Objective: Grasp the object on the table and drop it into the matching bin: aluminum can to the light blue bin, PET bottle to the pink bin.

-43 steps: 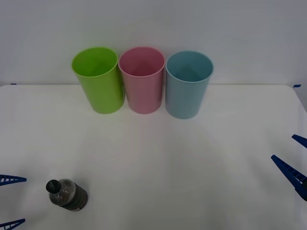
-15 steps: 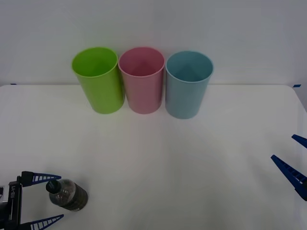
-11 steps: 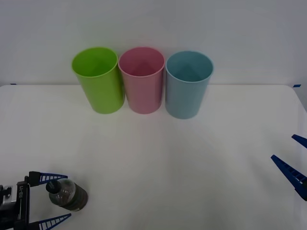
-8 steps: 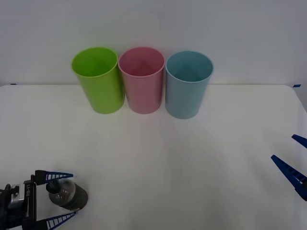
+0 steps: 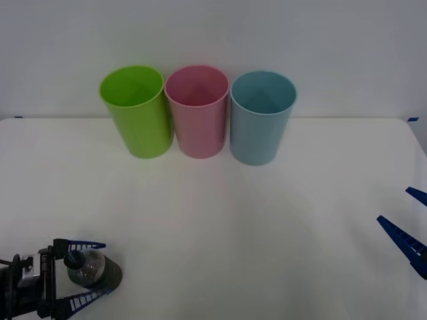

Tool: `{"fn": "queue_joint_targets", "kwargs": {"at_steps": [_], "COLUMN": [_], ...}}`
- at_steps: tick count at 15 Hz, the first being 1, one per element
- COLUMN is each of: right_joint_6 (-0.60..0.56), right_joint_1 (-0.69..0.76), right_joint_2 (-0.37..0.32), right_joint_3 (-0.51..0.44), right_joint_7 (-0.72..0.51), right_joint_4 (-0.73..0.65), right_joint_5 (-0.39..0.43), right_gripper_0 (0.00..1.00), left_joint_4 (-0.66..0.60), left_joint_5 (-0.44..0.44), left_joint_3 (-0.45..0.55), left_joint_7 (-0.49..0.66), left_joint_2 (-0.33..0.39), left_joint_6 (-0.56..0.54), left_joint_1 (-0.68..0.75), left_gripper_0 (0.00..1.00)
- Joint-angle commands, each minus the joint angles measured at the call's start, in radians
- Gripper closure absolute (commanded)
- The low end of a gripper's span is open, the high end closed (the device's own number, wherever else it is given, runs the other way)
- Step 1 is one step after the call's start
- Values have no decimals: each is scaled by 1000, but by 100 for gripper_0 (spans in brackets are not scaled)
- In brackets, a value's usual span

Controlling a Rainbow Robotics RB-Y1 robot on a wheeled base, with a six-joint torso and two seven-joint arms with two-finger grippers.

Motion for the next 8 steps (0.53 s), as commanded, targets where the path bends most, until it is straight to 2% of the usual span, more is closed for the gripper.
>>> {"fn": "queue_joint_targets", "kwargs": {"at_steps": [1, 8], "right_joint_6": [0, 0], "right_joint_1": [0, 0], "right_joint_2": [0, 0], "right_joint_3": [0, 0], "right_joint_7": [0, 0], "right_joint_4": [0, 0], "right_joint_5": [0, 0], "right_gripper_0": [0, 0], "left_joint_4": [0, 0], "left_joint_5": [-1, 8], "left_joint_3": [10, 40], "left_joint_7": [-3, 22], "left_joint_2": [0, 6], "left_joint_6": [-6, -29], "left_joint_1": [1, 15], "left_gripper_0": [100, 100]}}
